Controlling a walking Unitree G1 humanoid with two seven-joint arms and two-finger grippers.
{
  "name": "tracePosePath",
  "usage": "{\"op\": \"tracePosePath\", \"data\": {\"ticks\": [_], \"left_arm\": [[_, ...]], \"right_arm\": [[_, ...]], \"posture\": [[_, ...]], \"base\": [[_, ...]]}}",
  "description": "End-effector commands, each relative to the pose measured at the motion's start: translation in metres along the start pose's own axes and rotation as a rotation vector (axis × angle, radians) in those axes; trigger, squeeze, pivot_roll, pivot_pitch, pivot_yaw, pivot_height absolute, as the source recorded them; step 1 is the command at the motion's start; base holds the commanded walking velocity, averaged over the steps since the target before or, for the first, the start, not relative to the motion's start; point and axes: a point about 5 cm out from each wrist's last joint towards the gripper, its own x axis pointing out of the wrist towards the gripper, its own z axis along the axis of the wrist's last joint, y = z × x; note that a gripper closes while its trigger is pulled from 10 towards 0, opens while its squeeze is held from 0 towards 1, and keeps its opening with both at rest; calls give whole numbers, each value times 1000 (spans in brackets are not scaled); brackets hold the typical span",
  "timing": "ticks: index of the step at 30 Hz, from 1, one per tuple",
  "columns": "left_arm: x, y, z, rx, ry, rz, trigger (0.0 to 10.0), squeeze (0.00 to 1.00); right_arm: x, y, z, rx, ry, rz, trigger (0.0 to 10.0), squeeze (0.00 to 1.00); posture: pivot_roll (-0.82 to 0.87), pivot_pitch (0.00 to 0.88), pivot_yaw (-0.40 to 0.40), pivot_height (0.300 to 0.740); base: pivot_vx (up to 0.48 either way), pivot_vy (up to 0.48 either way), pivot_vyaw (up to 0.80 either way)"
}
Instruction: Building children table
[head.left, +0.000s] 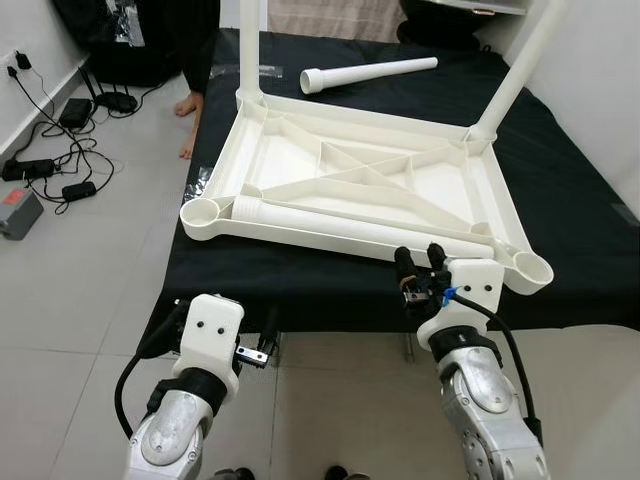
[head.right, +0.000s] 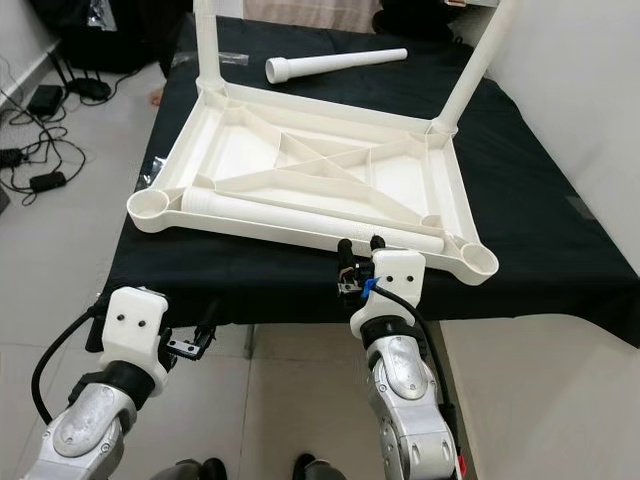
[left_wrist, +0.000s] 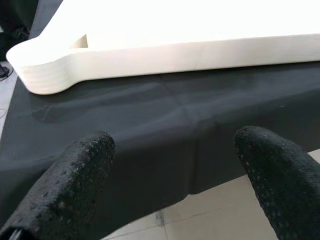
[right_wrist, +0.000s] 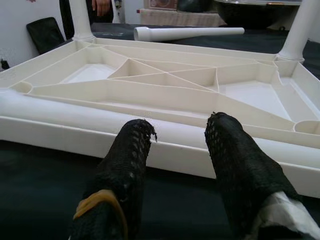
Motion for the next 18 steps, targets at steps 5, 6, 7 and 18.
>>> {"op": "tracePosePath", "data": {"ticks": [5,6,7,18], "left_arm": [[-5,-6,-13,-42,44,-6,10000,0],[-5,-6,-13,-42,44,-6,10000,0],[-5,-11,-16,-59,52,-8,10000,0],[-3,-16,-18,-81,38,-3,10000,0]], "right_arm": [[-8,5,-4,-17,2,37,10000,0],[-8,5,-4,-17,2,37,10000,0],[-10,6,-10,-27,21,44,10000,0],[-14,6,-19,-52,41,50,10000,0]], "posture": [[85,110,-101,740],[85,110,-101,740],[76,102,-109,740],[70,98,-110,740]], "base": [[0,0,0],[0,0,0],[0,0,0],[0,0,0]]}}
